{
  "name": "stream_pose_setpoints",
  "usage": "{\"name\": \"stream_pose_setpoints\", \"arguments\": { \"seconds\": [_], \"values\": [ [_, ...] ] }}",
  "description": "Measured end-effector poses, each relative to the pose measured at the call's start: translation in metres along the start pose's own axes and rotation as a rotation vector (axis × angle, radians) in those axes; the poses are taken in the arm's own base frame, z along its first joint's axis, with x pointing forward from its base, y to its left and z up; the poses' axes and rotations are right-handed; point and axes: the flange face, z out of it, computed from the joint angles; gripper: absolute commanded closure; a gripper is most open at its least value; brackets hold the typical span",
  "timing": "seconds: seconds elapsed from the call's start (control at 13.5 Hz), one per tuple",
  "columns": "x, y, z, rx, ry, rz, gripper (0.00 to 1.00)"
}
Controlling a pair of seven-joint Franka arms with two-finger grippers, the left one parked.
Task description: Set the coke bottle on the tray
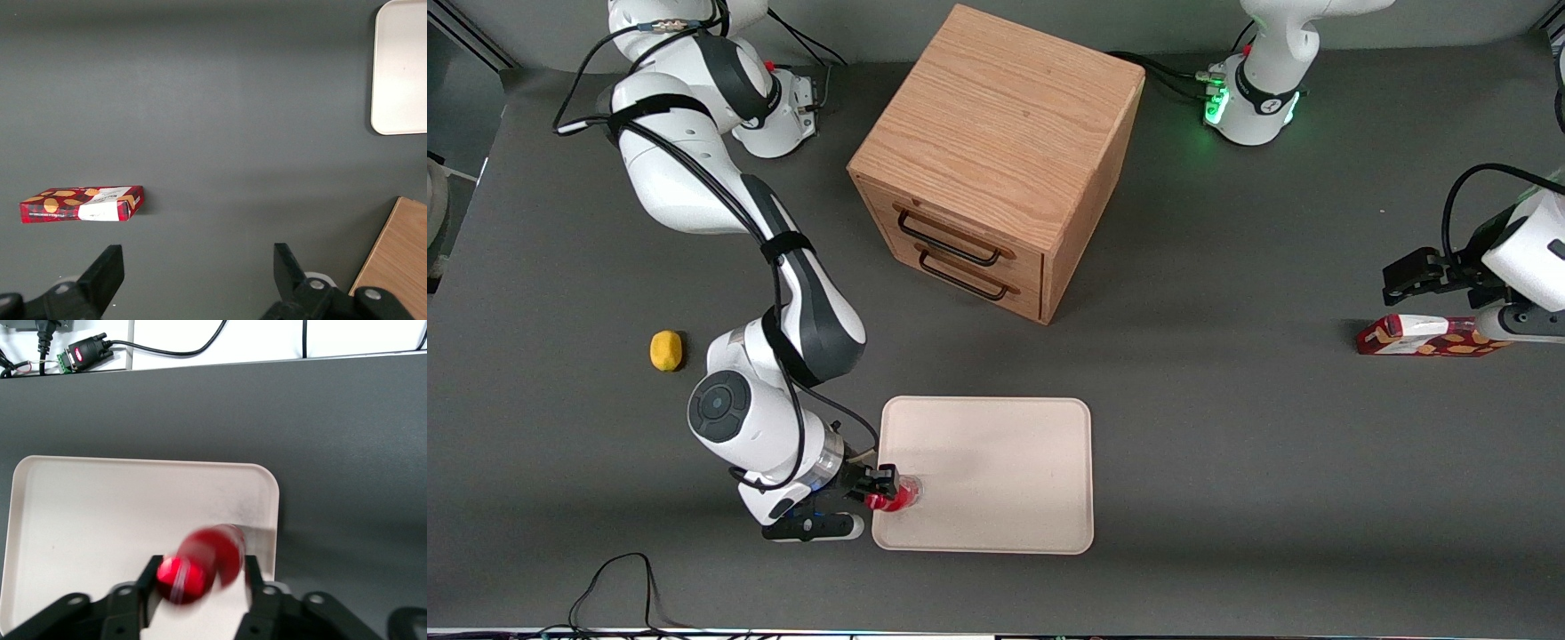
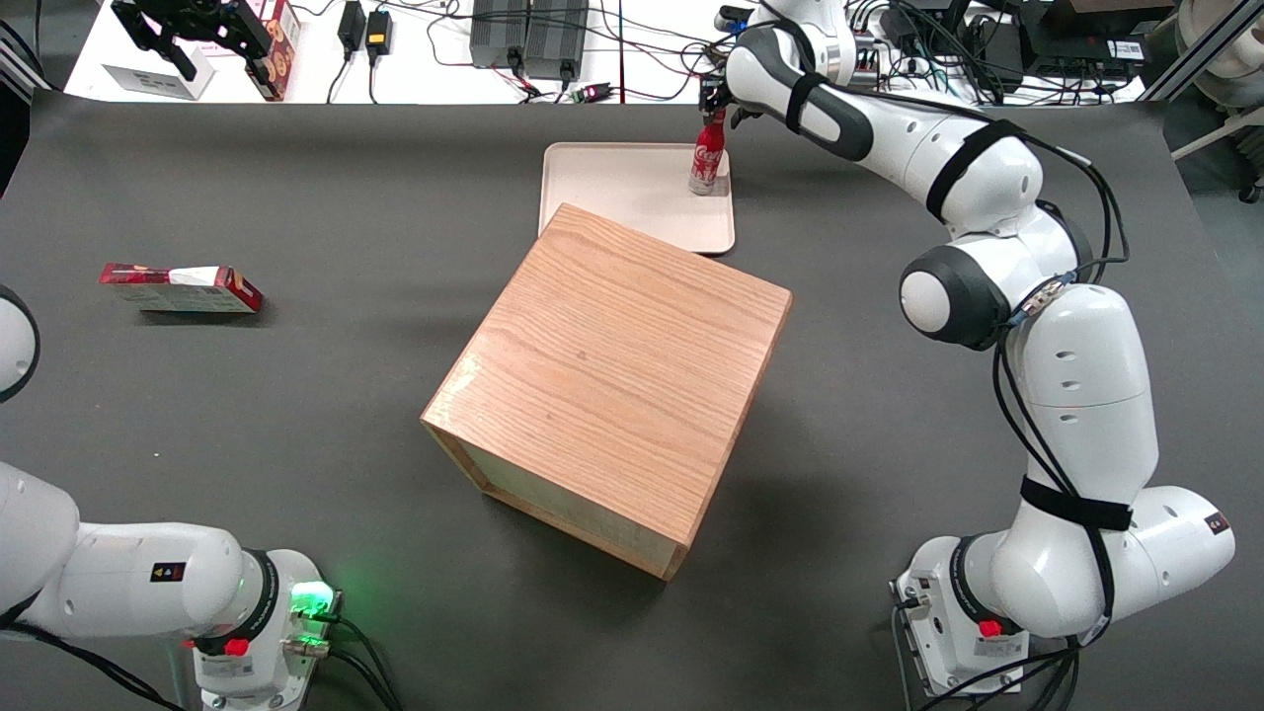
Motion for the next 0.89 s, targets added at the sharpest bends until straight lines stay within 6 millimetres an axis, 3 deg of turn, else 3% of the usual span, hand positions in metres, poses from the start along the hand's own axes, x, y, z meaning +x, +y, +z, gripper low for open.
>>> {"name": "stream_pose_setpoints", "arguments": {
  "seconds": [0.22, 0.37, 0.59, 0.89],
  "values": [
    [0.004, -0.004, -0.019, 0.007, 0.021, -0.001, 0.0],
    [0.004, -0.006, -0.046, -0.007, 0.0, -0.004, 0.0],
    [-0.001, 0.011, -0.118, -0.081, -0.044, 0.041, 0.0],
    [-0.041, 0.072, -0.222, -0.196, -0.139, 0.132, 0.0]
  ]
}}
